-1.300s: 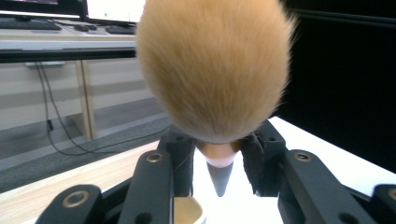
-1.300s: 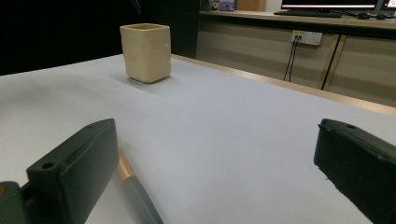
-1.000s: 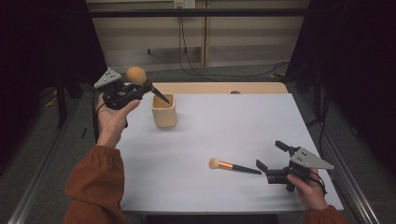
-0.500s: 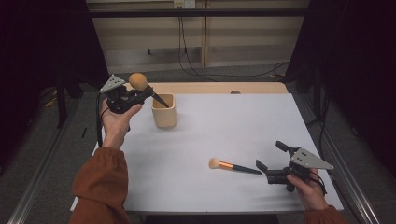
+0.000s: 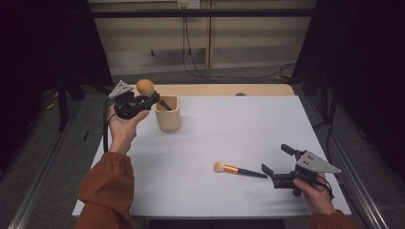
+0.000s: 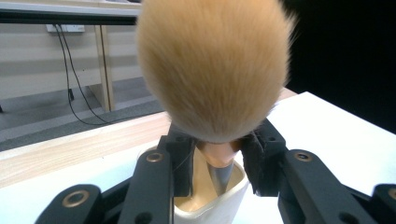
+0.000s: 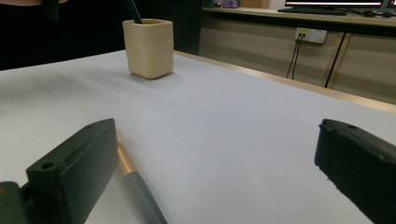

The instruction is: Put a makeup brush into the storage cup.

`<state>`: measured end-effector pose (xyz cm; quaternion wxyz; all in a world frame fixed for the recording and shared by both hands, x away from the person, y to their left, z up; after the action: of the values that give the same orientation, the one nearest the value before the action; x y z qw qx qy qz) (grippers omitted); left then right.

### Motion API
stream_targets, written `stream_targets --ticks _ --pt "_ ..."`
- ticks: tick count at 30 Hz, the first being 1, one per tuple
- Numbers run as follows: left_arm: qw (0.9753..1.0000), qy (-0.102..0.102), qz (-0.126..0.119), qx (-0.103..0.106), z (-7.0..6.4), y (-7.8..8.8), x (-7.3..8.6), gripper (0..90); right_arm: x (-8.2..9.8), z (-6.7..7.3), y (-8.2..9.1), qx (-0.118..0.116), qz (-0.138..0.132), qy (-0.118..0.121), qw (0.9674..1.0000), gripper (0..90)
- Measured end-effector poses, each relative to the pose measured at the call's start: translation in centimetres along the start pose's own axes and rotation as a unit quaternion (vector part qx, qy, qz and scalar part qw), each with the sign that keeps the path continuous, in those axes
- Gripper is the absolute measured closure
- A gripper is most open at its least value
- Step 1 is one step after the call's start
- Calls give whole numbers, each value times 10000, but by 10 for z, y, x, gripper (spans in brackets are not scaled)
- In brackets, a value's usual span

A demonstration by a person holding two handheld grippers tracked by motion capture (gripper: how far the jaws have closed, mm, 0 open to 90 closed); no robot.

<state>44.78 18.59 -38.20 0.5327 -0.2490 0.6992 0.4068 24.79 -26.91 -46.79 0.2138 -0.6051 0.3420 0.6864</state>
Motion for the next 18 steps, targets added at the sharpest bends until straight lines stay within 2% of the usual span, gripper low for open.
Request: stream_targets --ticks 18 --pt "9999 15 117 6 -3 -13 18 663 1 1 -1 -73 42 -7 10000 0"
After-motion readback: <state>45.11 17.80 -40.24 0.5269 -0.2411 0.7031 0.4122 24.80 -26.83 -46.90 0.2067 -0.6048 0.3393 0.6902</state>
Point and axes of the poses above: each handheld gripper's, and its own axes: y roughly backward along the jaws, x roughly out of its underside, z roughly to its left, the point moved 3 cm from there along -y, roughly forward along the jaws, and after that the axes turned 8 degrees about -x, right-handed, at the moved point
